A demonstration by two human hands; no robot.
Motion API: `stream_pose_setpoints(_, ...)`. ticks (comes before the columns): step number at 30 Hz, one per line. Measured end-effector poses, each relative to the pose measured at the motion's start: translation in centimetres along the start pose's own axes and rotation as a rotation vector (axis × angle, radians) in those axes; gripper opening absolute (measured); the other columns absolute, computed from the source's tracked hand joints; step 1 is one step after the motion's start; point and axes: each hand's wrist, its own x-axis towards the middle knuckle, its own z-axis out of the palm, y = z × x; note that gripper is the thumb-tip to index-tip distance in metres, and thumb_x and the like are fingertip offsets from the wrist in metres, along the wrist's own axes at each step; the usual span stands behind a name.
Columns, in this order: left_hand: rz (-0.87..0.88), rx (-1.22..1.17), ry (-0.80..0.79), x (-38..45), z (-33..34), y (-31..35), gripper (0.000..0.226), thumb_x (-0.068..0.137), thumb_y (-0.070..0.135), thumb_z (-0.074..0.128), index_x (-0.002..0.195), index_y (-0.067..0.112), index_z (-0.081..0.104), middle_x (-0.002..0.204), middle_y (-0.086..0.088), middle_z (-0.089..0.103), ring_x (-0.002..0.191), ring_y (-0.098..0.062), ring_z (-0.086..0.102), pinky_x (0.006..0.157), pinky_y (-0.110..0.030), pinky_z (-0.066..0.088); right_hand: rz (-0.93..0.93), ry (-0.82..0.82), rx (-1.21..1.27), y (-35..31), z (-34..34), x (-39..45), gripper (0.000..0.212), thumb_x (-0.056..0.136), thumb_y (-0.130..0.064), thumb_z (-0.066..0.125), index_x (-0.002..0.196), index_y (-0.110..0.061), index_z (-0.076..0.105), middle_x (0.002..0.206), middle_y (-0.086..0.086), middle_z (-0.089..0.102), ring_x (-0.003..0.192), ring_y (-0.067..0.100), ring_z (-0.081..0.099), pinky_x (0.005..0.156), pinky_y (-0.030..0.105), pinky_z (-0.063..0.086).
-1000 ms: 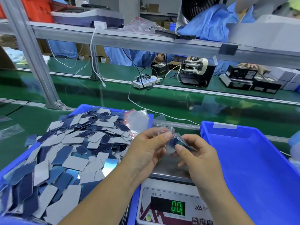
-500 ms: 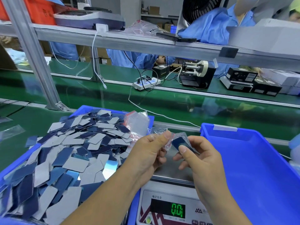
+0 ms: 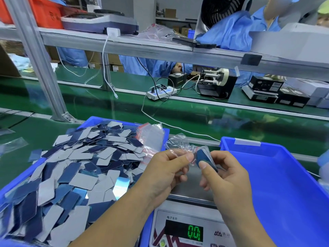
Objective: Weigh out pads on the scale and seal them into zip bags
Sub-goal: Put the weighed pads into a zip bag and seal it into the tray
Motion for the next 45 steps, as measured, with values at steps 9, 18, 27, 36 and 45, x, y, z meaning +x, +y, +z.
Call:
stream_pose_setpoints(9, 0.04, -0.02, -0.023, 0.1, 0.2, 0.0, 0.029, 0.049, 0.023, 0.088, 0.076, 0.018, 0.079, 0.066, -0.006, 0.056, 0.048, -0.01, 0.045, 0.041, -0.018, 0.039, 0.083, -0.078, 0.108, -0.3, 0.1, -0.3, 0.015, 0.077, -0.02, 0.075, 0.09, -0.026, 0.07, 0.071, 0.004, 0.066, 0.048, 0.018, 0.056, 0.046, 0.024, 0.045)
stream_pose_setpoints(18, 0.021, 0.084, -0.078, 0.0, 0.0, 0.2, 0.014, 0.067, 0.019, 0.09, 0.072, 0.022, 0.077, 0.072, -0.003, 0.06, 0.053, -0.007, 0.046, 0.045, -0.019, 0.038, 0.22, -0.263, 0.083, -1.7, -1.0, 0.6, 0.017, 0.07, -0.023, 0.075, 0.087, -0.022, 0.074, 0.069, 0.021, 0.06, 0.047, 0.02, 0.046, 0.044, 0.028, 0.038)
stream_pose_setpoints(27, -0.022, -0.115, -0.021, 0.2, -0.1, 0.3, 0.018, 0.058, 0.024, 0.085, 0.066, 0.019, 0.07, 0.061, 0.002, 0.052, 0.05, -0.006, 0.041, 0.041, -0.016, 0.034, 0.292, -0.132, 0.387, -1.0, -0.3, 0.4, 0.038, 0.053, -0.004, 0.089, 0.086, -0.017, 0.074, 0.081, 0.009, 0.069, 0.06, 0.024, 0.064, 0.054, 0.026, 0.053)
stream_pose_setpoints(36, -0.067, -0.017, -0.072, 0.0, -0.1, 0.2, 0.026, 0.068, 0.018, 0.087, 0.088, 0.012, 0.072, 0.066, 0.001, 0.055, 0.053, -0.007, 0.042, 0.043, -0.017, 0.036, 0.242, -0.046, 0.417, -1.9, 0.6, 0.0, 0.019, 0.068, -0.001, 0.076, 0.081, -0.014, 0.077, 0.069, 0.011, 0.066, 0.056, 0.022, 0.061, 0.051, 0.024, 0.051)
stream_pose_setpoints(45, 0.021, 0.005, -0.09, 0.0, -0.1, -0.1, 0.032, 0.059, 0.032, 0.087, 0.084, 0.017, 0.074, 0.073, -0.002, 0.052, 0.052, -0.007, 0.036, 0.044, -0.018, 0.031, 0.197, -0.064, 0.281, -2.1, 0.1, 0.1, 0.035, 0.082, 0.014, 0.065, 0.081, -0.019, 0.077, 0.063, 0.007, 0.064, 0.054, 0.02, 0.06, 0.048, 0.021, 0.048)
